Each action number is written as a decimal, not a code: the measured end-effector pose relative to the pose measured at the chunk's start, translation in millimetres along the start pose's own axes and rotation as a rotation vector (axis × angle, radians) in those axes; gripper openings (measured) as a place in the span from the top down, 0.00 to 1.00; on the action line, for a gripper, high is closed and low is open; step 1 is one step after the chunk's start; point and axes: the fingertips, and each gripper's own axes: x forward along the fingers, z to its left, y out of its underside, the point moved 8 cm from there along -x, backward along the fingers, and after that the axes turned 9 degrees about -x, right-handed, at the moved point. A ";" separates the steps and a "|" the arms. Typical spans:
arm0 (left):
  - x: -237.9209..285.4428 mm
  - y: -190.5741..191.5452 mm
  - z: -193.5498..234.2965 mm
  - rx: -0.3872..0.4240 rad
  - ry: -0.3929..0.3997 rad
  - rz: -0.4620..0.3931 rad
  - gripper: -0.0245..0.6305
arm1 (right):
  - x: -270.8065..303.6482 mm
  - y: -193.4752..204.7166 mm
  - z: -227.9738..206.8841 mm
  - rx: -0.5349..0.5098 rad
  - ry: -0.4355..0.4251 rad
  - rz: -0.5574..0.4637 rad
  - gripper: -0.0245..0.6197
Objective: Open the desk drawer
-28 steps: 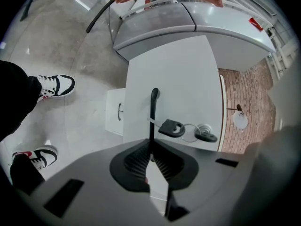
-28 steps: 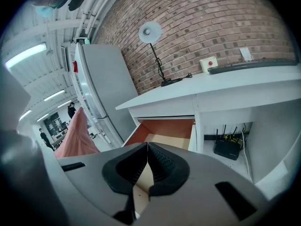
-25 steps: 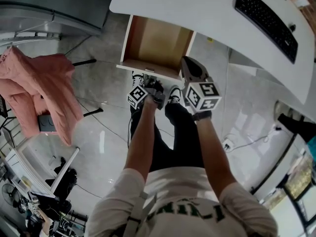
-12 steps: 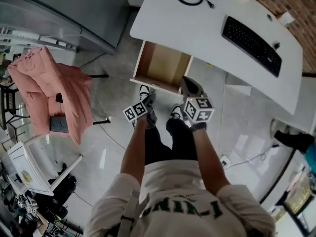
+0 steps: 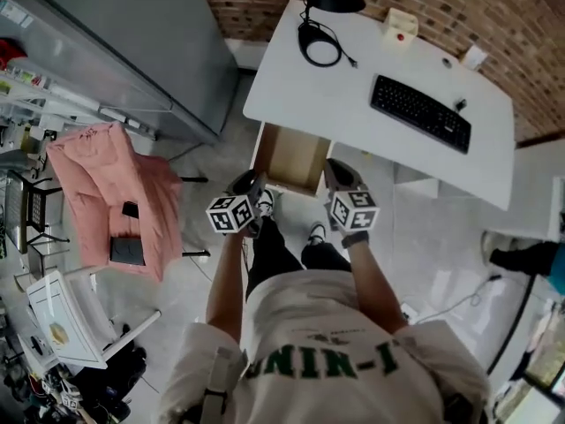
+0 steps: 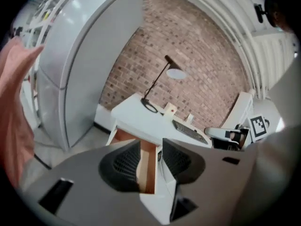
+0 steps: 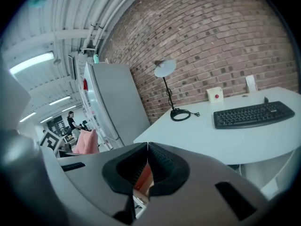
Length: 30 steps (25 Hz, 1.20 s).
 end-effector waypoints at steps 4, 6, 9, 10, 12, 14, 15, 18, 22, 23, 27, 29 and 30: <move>-15.0 -76.9 -54.3 0.168 0.051 -0.131 0.75 | -11.5 -45.0 3.9 -0.057 0.010 -0.067 0.95; -19.3 -110.5 -75.7 0.231 0.061 -0.185 0.75 | -12.4 -69.3 4.7 -0.074 0.032 -0.112 0.95; -25.8 -148.1 -96.6 0.298 0.046 -0.254 0.81 | -9.4 -103.1 7.9 -0.086 0.063 -0.183 0.96; -27.0 -159.4 -102.2 0.315 0.045 -0.277 0.81 | -7.2 -115.4 8.9 -0.091 0.069 -0.207 0.96; -29.6 -179.6 -112.1 0.335 0.052 -0.319 0.84 | -3.4 -138.9 11.1 -0.107 0.079 -0.247 0.96; -32.1 -196.7 -120.4 0.360 0.055 -0.351 0.89 | -1.3 -159.8 14.1 -0.129 0.091 -0.280 0.96; -32.0 -204.9 -124.0 0.382 0.052 -0.363 0.91 | 0.0 -169.6 15.3 -0.139 0.097 -0.297 0.96; -27.6 -225.3 -127.9 0.426 0.035 -0.393 0.93 | 5.8 -192.7 17.2 -0.158 0.121 -0.334 0.96; -19.7 -243.2 -131.4 0.462 0.045 -0.402 0.96 | 16.3 -213.3 16.8 -0.193 0.155 -0.355 0.96; -17.0 -246.7 -132.8 0.469 0.053 -0.402 0.96 | 18.9 -216.7 15.6 -0.205 0.167 -0.353 0.96; -10.2 -256.8 -133.0 0.489 0.072 -0.408 0.96 | 31.1 -221.0 11.7 -0.219 0.200 -0.335 0.96; -7.8 -262.0 -133.5 0.498 0.077 -0.410 0.96 | 36.4 -223.1 9.5 -0.219 0.208 -0.330 0.96; -6.6 -264.0 -134.0 0.504 0.080 -0.411 0.96 | 38.3 -223.8 8.2 -0.218 0.211 -0.327 0.96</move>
